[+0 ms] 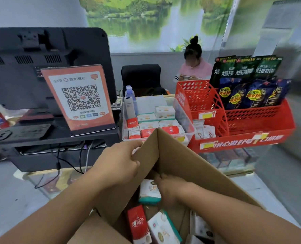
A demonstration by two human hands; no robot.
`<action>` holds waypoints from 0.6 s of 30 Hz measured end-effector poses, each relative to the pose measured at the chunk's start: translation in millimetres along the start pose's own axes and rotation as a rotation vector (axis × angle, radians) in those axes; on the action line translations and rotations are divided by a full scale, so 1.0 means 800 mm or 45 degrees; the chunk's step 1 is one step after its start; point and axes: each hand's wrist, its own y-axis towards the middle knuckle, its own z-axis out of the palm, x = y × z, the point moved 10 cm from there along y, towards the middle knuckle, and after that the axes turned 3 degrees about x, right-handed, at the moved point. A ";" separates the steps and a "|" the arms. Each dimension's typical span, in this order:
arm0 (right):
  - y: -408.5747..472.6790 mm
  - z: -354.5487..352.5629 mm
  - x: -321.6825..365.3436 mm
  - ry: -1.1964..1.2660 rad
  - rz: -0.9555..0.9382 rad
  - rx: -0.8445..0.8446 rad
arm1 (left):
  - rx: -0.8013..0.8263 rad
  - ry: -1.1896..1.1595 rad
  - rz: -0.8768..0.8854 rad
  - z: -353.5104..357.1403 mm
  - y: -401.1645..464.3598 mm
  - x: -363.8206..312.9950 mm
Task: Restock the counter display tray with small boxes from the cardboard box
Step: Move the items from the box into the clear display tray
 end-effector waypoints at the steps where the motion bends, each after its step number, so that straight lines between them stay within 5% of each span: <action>1: -0.006 -0.010 0.002 -0.011 -0.012 0.027 | -0.007 0.002 0.006 -0.003 -0.001 0.001; 13: -0.130 -0.163 -0.011 -0.147 -0.050 0.382 | -0.060 -0.012 0.014 -0.017 -0.013 0.008; 18: -0.137 -0.288 -0.073 0.028 0.002 -0.089 | -0.070 -0.010 0.014 -0.020 -0.008 0.006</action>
